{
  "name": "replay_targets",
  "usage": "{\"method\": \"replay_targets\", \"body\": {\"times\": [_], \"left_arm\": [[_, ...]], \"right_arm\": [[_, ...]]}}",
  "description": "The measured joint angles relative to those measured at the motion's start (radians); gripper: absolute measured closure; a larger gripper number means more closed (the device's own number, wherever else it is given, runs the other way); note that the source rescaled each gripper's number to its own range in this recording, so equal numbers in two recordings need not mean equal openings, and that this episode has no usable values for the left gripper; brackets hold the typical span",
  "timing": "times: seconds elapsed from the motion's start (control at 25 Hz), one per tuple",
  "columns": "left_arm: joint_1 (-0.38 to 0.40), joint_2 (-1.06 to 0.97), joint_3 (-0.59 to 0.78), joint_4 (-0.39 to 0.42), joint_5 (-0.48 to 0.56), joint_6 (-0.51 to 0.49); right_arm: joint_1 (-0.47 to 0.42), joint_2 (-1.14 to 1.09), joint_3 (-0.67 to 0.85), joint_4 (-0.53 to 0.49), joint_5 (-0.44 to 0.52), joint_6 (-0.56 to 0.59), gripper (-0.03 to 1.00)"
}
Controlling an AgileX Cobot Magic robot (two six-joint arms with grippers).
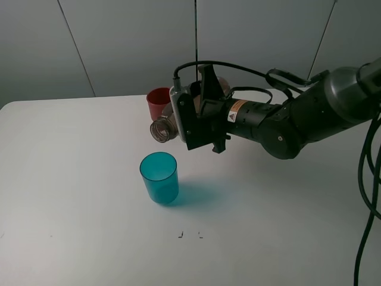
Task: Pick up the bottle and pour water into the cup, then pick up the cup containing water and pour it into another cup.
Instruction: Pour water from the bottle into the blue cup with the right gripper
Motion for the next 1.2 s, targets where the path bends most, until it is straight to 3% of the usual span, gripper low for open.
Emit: {"method": "replay_targets", "body": {"times": [1.2], "left_arm": [[0.0, 0.0, 0.0, 0.0, 0.0, 0.0]], "right_arm": [[0.02, 0.0, -0.017, 0.0, 0.0, -0.122, 0.92]]}}
